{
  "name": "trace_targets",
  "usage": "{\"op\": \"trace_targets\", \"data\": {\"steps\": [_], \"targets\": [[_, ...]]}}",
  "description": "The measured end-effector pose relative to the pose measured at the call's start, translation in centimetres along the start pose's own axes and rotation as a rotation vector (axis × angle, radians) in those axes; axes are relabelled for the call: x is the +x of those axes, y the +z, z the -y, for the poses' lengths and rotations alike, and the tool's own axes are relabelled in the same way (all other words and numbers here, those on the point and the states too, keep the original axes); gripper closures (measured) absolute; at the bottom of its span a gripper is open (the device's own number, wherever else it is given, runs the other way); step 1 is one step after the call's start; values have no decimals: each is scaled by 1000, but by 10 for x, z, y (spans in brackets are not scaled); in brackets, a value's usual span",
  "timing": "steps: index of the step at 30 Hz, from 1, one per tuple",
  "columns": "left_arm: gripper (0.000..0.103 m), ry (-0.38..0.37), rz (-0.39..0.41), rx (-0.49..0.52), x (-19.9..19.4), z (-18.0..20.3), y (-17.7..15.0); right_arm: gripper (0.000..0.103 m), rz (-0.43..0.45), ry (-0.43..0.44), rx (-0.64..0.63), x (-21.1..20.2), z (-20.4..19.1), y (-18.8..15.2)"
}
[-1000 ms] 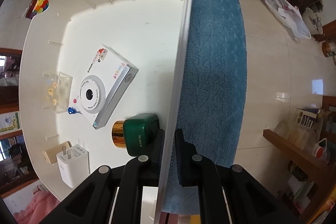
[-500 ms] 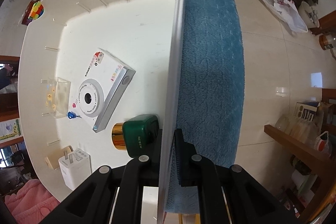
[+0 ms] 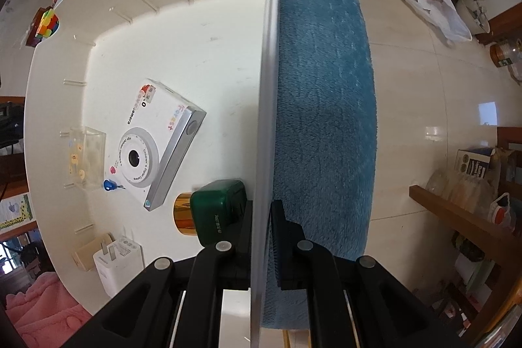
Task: Organize rigid objects
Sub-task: 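Close the left gripper on the black charger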
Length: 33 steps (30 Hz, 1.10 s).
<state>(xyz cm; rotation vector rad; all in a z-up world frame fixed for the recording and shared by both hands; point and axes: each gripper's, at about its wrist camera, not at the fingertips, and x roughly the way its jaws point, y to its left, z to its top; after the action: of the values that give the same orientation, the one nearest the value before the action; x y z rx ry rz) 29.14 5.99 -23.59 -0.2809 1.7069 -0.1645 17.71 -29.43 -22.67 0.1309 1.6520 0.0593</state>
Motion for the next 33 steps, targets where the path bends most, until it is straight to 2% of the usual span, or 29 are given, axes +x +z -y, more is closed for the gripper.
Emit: {"op": "trace_targets", "data": {"steps": [11,18,21,25,33], "targets": [[37,-11,-18,-2,12,-7,16,94,4,3,24,1,4,-3],[44,-56,-23,-75,4,-34,30,94,9,3,32,1,4,-4],[55,-47,-15,-101,2,-42,32,94,9,2,31,1,4,-5],[55,-59,-15,-137,3,-56,37,94,10,0,27,0,4,-6],[55,-10,10,-142,2,-46,37,94,6,-12,11,-1,-1,-7]]}}
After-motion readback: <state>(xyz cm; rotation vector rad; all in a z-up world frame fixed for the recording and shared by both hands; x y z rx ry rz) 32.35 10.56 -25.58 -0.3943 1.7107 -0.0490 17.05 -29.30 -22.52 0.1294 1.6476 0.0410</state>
